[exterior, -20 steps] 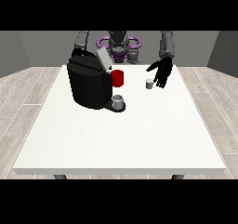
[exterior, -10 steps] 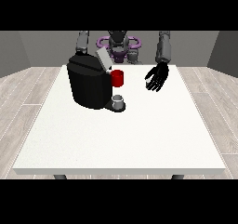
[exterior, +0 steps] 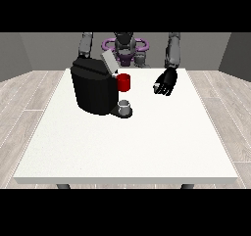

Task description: Insert the coffee pod into the coffee machine and close the lid

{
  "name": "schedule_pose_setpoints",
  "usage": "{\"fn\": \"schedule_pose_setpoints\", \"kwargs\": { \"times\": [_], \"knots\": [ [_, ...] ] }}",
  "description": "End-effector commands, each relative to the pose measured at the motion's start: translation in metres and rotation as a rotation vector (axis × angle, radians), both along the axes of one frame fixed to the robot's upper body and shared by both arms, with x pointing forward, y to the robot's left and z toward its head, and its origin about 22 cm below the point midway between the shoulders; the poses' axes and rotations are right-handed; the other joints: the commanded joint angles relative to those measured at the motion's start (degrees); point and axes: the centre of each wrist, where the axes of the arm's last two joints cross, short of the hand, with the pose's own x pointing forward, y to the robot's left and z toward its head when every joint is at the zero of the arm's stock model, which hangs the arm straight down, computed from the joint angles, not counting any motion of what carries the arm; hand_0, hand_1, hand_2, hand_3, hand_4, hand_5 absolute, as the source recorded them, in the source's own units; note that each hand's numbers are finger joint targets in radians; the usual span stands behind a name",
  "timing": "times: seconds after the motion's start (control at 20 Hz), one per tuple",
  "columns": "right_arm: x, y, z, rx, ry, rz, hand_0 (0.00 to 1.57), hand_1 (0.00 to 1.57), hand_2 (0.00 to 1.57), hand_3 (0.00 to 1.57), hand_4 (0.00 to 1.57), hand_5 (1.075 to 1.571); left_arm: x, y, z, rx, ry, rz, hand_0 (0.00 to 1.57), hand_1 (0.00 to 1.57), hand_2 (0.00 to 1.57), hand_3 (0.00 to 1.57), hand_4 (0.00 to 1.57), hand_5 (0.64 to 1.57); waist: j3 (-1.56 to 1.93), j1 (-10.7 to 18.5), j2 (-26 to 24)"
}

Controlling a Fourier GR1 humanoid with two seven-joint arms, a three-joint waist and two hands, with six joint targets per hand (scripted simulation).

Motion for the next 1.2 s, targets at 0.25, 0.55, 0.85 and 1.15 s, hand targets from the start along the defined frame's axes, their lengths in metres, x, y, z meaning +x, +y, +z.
{"fn": "schedule_pose_setpoints", "kwargs": {
  "times": [0.25,0.55,0.85,1.15],
  "knots": [
    [-0.001,-0.005,-0.021,0.029,0.031,-0.045,0.00,0.00,0.00,0.00,0.00,1.571,0.010,-0.007,-0.006,0.109,0.091,-0.050,0.79,0.79,0.98,0.87,0.40,1.571,-0.02,1.04,-2.02],
    [-0.015,-0.010,-0.031,-0.076,0.122,-0.057,0.00,0.00,0.00,0.00,0.00,1.571,0.005,-0.013,-0.022,0.058,0.094,-0.063,1.19,1.19,1.29,1.22,0.51,1.571,-0.04,0.36,-5.16],
    [-0.022,-0.011,-0.045,-0.081,0.153,-0.070,0.00,0.00,0.00,0.00,0.00,1.571,0.027,-0.025,0.011,-0.128,0.095,-0.101,1.45,1.45,1.43,1.36,0.52,1.571,-0.03,1.50,-7.75],
    [-0.025,-0.043,-0.063,-0.092,0.197,-0.095,0.00,0.00,0.00,0.00,0.00,1.571,0.047,-0.060,0.053,-0.116,0.154,-0.180,1.37,1.37,1.38,1.33,0.50,1.571,0.00,3.23,-10.95]
  ]
}}
